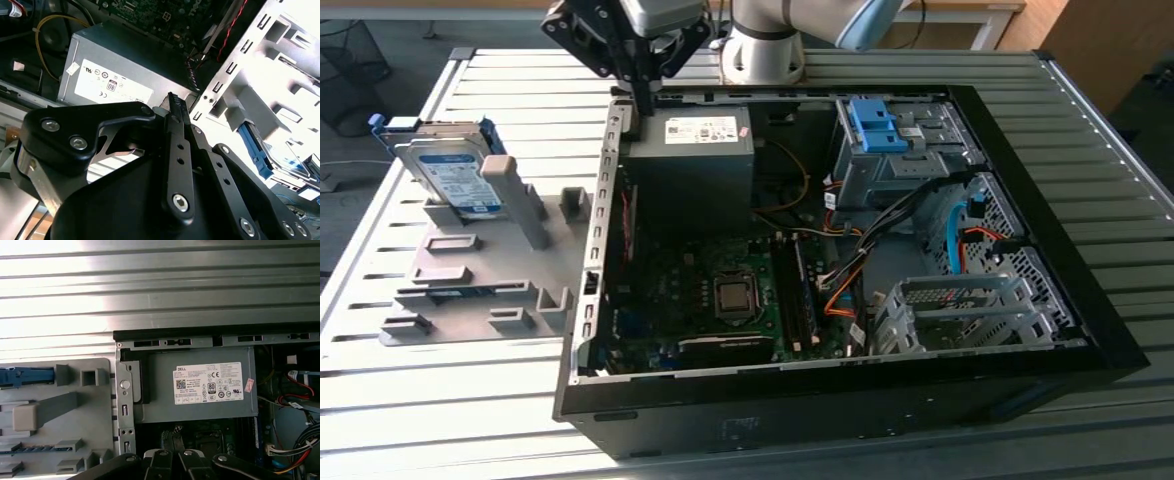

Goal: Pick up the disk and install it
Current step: 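Reach for the disk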

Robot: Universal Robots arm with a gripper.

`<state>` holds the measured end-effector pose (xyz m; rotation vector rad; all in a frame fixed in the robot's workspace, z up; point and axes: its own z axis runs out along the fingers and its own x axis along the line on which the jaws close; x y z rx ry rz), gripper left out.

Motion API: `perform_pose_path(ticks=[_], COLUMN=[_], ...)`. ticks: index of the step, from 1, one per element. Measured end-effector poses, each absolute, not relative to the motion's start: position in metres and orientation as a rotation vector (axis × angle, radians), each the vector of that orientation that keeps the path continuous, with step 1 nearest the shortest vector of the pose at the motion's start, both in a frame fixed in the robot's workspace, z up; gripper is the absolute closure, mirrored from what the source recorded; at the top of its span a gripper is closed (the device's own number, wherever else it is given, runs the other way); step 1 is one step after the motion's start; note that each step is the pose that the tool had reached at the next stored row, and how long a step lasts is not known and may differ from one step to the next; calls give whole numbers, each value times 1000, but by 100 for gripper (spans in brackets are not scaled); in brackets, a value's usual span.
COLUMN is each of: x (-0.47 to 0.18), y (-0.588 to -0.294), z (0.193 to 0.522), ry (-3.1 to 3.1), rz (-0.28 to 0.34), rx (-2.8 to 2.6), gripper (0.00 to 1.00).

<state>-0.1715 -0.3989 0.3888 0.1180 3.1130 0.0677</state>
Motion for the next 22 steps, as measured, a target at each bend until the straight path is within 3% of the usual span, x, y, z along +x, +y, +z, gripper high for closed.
perform_pose_path(ticks=[22], x=[-175], y=[-396], z=[388], ry=[3113], rz=[68], rx=[118], gripper=[89])
